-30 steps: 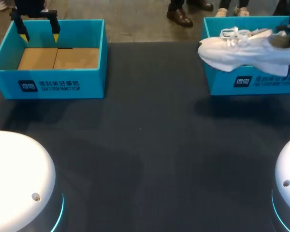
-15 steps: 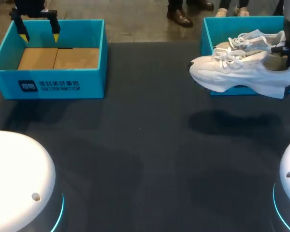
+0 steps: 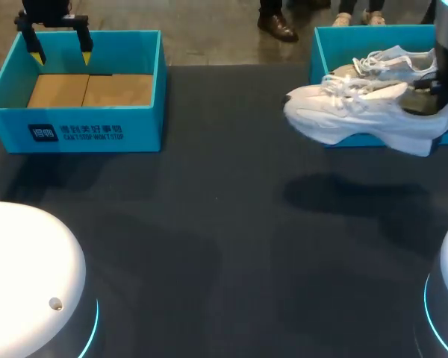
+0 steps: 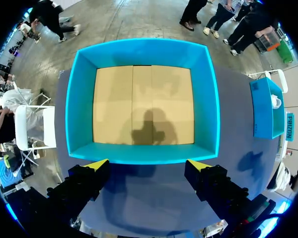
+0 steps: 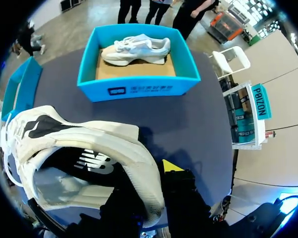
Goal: Take the shoe out of the shoebox, open the shoe tongue, remove and reinsert the insole, then place the shoe into the shoebox
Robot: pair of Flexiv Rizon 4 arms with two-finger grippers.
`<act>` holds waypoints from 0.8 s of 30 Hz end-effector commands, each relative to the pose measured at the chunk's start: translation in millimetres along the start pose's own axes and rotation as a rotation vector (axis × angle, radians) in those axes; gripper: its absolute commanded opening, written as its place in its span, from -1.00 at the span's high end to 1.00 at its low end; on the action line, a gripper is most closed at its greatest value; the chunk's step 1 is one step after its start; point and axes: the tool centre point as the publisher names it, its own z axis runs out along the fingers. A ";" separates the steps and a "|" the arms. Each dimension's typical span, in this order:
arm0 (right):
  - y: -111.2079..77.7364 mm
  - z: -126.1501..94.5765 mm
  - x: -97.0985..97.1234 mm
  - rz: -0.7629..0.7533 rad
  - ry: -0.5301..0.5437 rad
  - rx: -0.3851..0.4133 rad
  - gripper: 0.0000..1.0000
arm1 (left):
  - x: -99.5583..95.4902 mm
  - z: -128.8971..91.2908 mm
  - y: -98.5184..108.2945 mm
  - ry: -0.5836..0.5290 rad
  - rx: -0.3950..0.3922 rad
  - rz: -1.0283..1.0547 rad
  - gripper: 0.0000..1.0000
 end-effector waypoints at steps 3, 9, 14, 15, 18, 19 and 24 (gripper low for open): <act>-34.6 -2.9 33.2 -0.007 -0.018 -0.037 1.00 | 0.0 0.2 -0.1 0.000 0.000 0.000 -1.00; -66.6 3.8 52.9 -0.019 -0.013 -0.051 1.00 | 0.0 0.2 -0.1 0.000 0.000 0.000 -1.00; -82.7 20.8 71.7 -0.052 -0.001 -0.053 1.00 | 0.0 0.2 -0.1 0.000 0.000 0.000 -1.00; -85.7 24.3 76.0 -0.055 0.000 -0.055 1.00 | 0.0 0.2 -0.1 0.000 0.000 0.000 -1.00; -92.6 33.5 90.6 -0.072 -0.003 -0.044 1.00 | 0.0 0.2 -0.1 0.000 0.000 0.000 -1.00; -95.5 37.0 97.4 -0.074 -0.016 -0.041 1.00 | 0.0 0.2 -0.1 0.000 0.000 0.000 -1.00; -105.5 43.4 115.3 -0.090 -0.029 -0.042 1.00 | 0.0 0.2 -0.1 0.000 0.000 0.000 -1.00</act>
